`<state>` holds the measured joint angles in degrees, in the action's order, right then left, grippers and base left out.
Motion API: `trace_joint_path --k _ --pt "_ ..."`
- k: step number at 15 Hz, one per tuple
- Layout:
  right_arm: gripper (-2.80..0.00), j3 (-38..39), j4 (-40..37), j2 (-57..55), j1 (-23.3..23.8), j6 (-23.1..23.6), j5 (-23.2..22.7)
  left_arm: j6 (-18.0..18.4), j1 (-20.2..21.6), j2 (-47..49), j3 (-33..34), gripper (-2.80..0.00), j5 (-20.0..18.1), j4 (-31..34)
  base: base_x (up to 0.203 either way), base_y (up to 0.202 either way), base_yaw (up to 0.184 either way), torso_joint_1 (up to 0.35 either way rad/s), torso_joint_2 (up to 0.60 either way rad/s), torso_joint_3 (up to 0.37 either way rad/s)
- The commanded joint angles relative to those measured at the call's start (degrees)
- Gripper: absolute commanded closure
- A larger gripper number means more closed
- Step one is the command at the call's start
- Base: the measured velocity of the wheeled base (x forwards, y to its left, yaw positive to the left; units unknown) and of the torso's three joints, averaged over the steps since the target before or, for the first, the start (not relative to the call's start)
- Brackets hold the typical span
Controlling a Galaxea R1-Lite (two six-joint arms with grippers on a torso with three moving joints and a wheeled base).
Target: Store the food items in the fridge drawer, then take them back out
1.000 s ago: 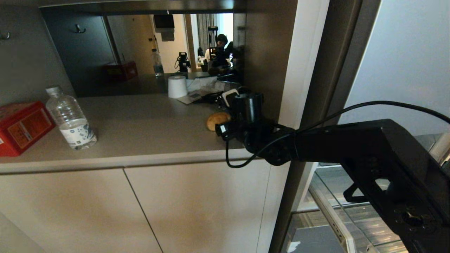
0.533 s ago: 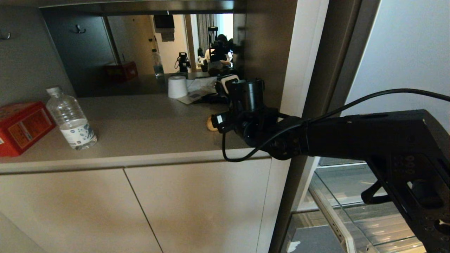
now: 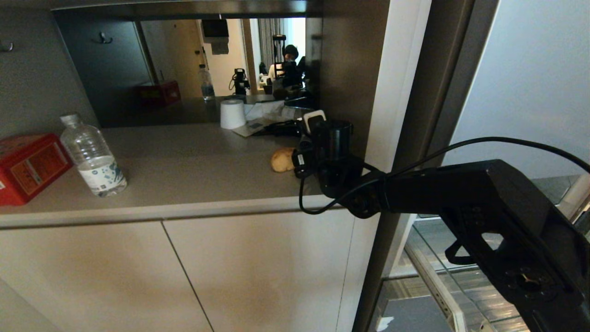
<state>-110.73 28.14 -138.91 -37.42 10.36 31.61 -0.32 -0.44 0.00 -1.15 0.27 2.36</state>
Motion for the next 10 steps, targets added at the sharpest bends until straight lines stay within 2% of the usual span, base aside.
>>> trace_joint_path --k 1,5,10 --pt "-2.80 -0.02 1.15 -1.62 0.37 0.10 0.93 0.03 0.00 0.09 0.00 0.00 0.00 0.01 0.000 0.000 0.000 0.000 0.00 0.000" --pt "-2.80 -0.01 3.29 -2.05 0.49 0.09 3.15 -0.02 -0.09 0.09 0.00 0.00 0.00 0.01 0.000 0.000 0.000 0.000 0.00 0.000" --pt "-2.80 -0.02 5.41 -3.90 1.46 0.10 3.19 -0.03 0.00 0.09 0.00 0.00 0.00 0.01 0.000 0.000 0.000 0.000 0.00 0.000"
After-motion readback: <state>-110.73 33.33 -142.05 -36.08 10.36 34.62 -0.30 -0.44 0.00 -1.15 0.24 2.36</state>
